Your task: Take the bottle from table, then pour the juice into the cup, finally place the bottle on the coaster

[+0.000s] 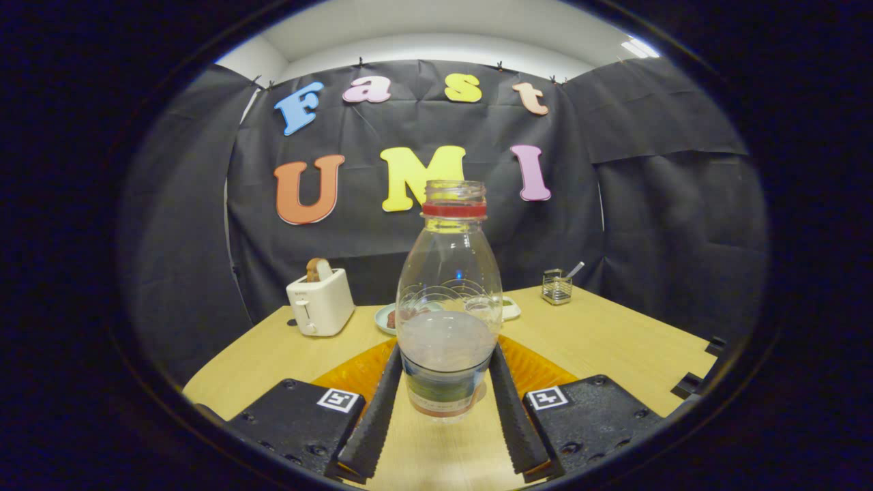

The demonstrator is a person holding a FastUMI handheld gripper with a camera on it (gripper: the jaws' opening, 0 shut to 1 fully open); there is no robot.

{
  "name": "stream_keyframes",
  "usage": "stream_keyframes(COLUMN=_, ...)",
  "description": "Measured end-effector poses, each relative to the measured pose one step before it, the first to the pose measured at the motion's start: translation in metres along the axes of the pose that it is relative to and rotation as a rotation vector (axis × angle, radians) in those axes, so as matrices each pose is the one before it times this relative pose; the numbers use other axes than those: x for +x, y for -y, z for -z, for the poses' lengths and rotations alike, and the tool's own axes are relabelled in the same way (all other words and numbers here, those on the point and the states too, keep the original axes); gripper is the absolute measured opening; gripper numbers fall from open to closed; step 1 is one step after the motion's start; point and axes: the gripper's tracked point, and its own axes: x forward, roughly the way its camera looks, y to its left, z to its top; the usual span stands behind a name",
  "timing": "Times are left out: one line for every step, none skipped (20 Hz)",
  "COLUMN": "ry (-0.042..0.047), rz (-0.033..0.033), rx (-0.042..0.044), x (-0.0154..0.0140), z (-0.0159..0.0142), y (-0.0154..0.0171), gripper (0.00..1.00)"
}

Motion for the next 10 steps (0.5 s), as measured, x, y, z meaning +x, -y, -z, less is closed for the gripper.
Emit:
stream_keyframes(ry=-0.00023, rz=0.00807, rx=-0.00970, x=0.00905, z=-0.00069, y=-0.00013, gripper=0.75)
stream_keyframes(ry=-0.00280, rz=0.00859, rx=-0.00472, x=0.00883, z=-0.00009, y=0.00087, gripper=0.75)
stream_keyframes(ry=-0.00337, rz=0.00259, rx=0.00104, x=0.00846, z=0.00174, y=-0.00031, gripper=0.75)
stream_keyframes(ry=0.00189, rz=-0.00016, rx=-0.00029, x=0.00837, z=0.00063, y=-0.00060, gripper=0.76)
stream_keyframes(ry=-0.00446, rz=0.00191, rx=-0.00349, x=0.01072, z=0.00345, y=0.00058, gripper=0.76)
stream_keyframes(ry=-0.00323, rz=0.00100, rx=-0.01089, x=0.00949, z=0.00327, y=-0.00014, gripper=0.76)
stream_keyframes(ry=-0.00653, rz=0.00793, rx=-0.01155, x=0.00895, z=0.00513, y=0.00052, gripper=0.76)
stream_keyframes(ry=-0.00910, rz=0.00830, rx=-0.01034, x=0.00859, z=0.00568, y=0.00094, gripper=0.76)
stream_keyframes(ry=-0.01085, rz=0.00286, rx=-0.00531, x=0.00934, z=0.00678, y=-0.00086, gripper=0.77)
stream_keyframes(ry=-0.00869, rz=0.00478, rx=-0.00188, x=0.00826, z=0.00597, y=-0.00093, gripper=0.78)
